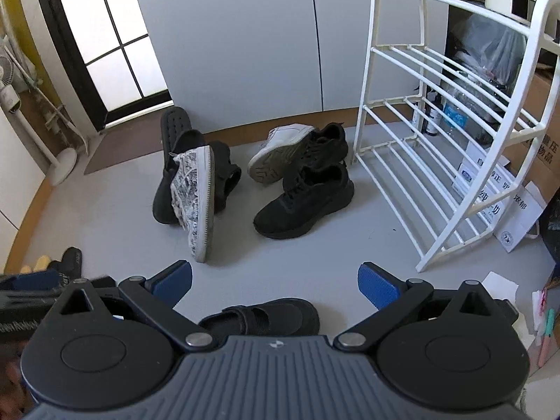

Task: Organize scattered shoes
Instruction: 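Move the left gripper toward the black clog on the floor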

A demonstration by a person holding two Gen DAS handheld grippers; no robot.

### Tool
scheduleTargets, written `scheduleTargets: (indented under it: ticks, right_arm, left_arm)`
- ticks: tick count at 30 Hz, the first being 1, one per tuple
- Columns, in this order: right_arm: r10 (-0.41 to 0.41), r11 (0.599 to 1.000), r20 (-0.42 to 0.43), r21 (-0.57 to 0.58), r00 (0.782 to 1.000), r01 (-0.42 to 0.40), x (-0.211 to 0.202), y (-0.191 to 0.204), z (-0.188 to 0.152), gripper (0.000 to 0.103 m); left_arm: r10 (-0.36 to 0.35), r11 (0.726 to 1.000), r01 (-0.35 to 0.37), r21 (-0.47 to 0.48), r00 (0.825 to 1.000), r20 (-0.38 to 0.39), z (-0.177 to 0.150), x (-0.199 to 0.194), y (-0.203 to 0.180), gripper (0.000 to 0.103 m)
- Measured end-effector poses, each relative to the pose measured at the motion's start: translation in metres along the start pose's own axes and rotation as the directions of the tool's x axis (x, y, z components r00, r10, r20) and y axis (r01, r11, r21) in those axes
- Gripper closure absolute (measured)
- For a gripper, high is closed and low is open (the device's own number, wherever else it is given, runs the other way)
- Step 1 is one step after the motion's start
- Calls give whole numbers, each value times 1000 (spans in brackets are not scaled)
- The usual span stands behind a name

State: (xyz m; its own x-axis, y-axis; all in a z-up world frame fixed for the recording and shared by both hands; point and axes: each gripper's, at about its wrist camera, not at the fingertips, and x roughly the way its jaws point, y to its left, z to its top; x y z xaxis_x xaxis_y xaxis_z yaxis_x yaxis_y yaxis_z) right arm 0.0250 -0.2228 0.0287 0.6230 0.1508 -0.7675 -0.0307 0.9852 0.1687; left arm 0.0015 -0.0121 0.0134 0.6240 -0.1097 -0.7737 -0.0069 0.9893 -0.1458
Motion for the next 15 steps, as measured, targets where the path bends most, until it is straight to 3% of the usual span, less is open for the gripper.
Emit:
scheduleTargets:
  ticks: [7,11,15]
  right_arm:
    - [4,1000,53,27,999,-6,-4,1,11,0]
    - [13,999,112,38,994,-18,-3,0,16,0]
    - [-15,1000,121,24,993,12,4,4,24,0]
  left_arm:
    - [-10,1000,10,8,1000,0,3,6,-6,0]
    - [-61,998,61,-10,998,-10,9,11,-4,0]
    - [-24,1000,24,14,1000,1,16,15,-8,0]
